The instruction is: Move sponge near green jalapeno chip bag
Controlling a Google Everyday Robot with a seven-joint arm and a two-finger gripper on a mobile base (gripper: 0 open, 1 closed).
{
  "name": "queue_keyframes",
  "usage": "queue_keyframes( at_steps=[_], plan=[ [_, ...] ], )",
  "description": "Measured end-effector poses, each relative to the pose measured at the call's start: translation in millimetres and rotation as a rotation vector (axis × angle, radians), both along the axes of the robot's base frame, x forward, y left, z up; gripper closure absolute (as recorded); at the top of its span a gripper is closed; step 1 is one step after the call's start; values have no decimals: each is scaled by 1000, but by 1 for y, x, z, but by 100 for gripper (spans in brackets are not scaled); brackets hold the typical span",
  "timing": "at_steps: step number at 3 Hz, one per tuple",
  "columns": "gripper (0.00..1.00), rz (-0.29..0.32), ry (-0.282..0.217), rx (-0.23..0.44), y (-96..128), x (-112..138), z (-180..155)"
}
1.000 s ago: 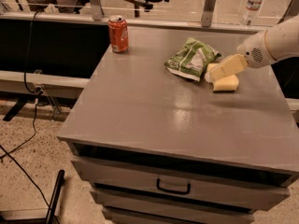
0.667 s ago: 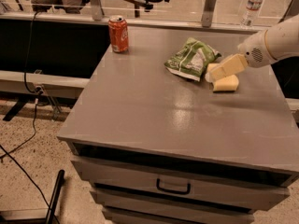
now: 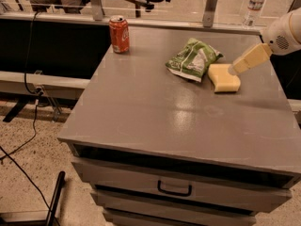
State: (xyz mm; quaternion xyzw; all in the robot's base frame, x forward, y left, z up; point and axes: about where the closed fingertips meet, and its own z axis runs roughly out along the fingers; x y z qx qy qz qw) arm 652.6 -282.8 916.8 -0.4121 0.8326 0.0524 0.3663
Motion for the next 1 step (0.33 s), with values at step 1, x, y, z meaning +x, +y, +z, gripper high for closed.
queue_keyframes(
  at_steps=[1],
  plan=[
    [0, 0, 0, 0, 0, 0, 0]
  ],
)
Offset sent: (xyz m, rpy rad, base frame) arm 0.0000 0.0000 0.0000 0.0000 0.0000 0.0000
